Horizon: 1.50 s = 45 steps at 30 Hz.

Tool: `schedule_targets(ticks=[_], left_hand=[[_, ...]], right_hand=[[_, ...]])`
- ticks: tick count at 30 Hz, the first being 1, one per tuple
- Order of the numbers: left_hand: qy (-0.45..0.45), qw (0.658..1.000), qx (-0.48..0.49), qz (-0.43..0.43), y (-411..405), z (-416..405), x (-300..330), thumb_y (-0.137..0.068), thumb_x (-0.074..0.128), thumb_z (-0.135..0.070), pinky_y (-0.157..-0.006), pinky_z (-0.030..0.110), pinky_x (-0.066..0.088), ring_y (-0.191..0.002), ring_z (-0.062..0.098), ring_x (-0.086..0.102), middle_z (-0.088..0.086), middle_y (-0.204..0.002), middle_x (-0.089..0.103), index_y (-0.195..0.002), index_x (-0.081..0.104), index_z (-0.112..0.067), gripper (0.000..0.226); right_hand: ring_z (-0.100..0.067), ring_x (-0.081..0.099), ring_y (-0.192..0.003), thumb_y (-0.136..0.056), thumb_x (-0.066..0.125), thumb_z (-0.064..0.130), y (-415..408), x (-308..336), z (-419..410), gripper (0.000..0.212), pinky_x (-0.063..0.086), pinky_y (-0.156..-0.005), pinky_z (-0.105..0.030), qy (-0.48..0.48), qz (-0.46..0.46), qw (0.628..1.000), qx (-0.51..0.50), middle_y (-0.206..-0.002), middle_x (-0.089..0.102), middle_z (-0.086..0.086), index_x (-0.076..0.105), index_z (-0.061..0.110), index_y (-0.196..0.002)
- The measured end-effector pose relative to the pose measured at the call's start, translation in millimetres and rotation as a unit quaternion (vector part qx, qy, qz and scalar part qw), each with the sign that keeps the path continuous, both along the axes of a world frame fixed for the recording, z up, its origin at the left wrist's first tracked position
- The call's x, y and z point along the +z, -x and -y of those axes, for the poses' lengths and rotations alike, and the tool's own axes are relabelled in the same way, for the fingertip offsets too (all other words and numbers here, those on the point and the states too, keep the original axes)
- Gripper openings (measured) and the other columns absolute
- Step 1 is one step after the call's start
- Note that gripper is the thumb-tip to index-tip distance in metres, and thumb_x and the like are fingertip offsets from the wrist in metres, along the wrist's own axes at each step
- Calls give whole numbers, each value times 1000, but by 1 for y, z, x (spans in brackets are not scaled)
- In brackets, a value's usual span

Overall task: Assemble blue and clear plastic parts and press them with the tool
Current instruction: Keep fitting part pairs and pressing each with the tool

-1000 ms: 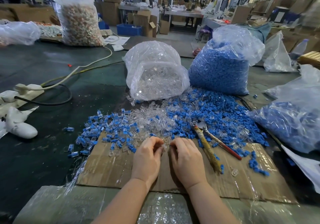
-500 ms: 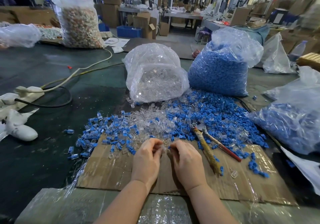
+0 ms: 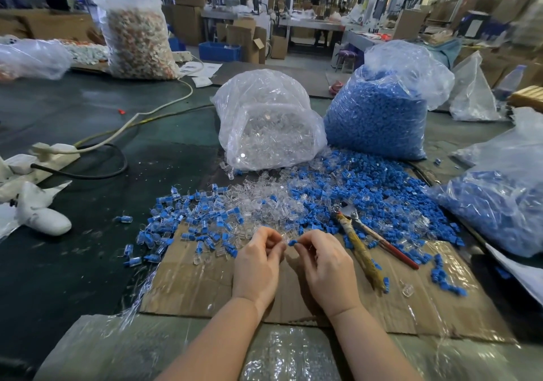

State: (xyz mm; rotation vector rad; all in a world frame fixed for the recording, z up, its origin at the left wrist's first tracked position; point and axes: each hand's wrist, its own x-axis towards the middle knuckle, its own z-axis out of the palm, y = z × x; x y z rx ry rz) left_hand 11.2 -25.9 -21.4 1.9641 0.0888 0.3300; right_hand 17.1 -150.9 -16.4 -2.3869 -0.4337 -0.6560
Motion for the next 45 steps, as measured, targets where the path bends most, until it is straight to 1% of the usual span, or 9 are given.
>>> schedule_targets(ticks=[4,8,19,24,26,30,33,38,45], left_hand=[[6,1000,-16,1,0,0,1,-88,60,-13,-66,9,45,-73,1,58,-7,-75,62,-80,53,-29,19],[6,999,-34,-1,0,0,1,-89,59,-11,-69,18,50,-72,4,61,-7,-73,63,-79,54,-29,21],[9,999,-54,2,2,-2,2,-87,61,-7,-63,4,44,-72,-12,57,-13,-73,62,-78,56,-31,26],[-10,998,-59,-3,1,-2,0,-88,61,-11,-69,11,48,-73,-3,60,-13,-76,65,-82,60,-28,17],[-6,998,-57,-2,1,-2,0,-88,60,-12,-71,14,50,-75,-1,60,-13,-77,65,-84,60,-27,16],[21,999,-50,6,2,-1,2,-90,57,-9,-64,6,45,-73,-10,57,-12,-76,61,-79,54,-34,27],[32,998,-47,0,2,-1,2,-91,55,-8,-64,6,45,-75,-9,56,-11,-77,61,-79,53,-35,29],[24,998,-51,2,1,-1,0,-91,56,-11,-63,10,46,-70,-7,57,-11,-75,62,-82,55,-32,23],[13,998,-53,6,1,-1,1,-91,55,-11,-64,10,47,-72,-6,58,-12,-74,63,-79,53,-38,30]], right_hand=[[-13,54,-70,-84,67,10,1,1,2,8,44,-63,-23,-21,3,1000,10,-75,59,5,60,11,-80],[-14,54,-72,-84,67,12,1,0,2,8,46,-63,-26,-6,-6,1000,7,-76,60,5,60,12,-79],[-19,56,-70,-80,69,13,-1,-4,-1,14,50,-59,-34,51,-4,999,7,-73,59,1,57,13,-73],[-20,57,-69,-78,72,14,-1,-4,0,17,50,-57,-33,58,1,998,9,-71,59,1,57,12,-71],[-19,57,-69,-79,71,15,-1,-5,0,16,50,-57,-34,54,2,998,9,-72,60,1,58,13,-73],[-17,57,-73,-80,69,17,0,-5,1,9,48,-61,-29,41,6,999,11,-77,61,2,61,12,-80],[-16,57,-75,-78,67,14,1,-5,1,10,46,-64,-25,24,16,1000,12,-81,61,3,63,12,-86],[-15,58,-83,-79,67,14,1,-3,2,18,50,-69,-27,19,12,999,39,-90,62,5,65,15,-96],[-17,59,-82,-80,73,29,-1,-3,3,19,53,-66,-34,29,5,998,53,-88,62,4,68,18,-95]])
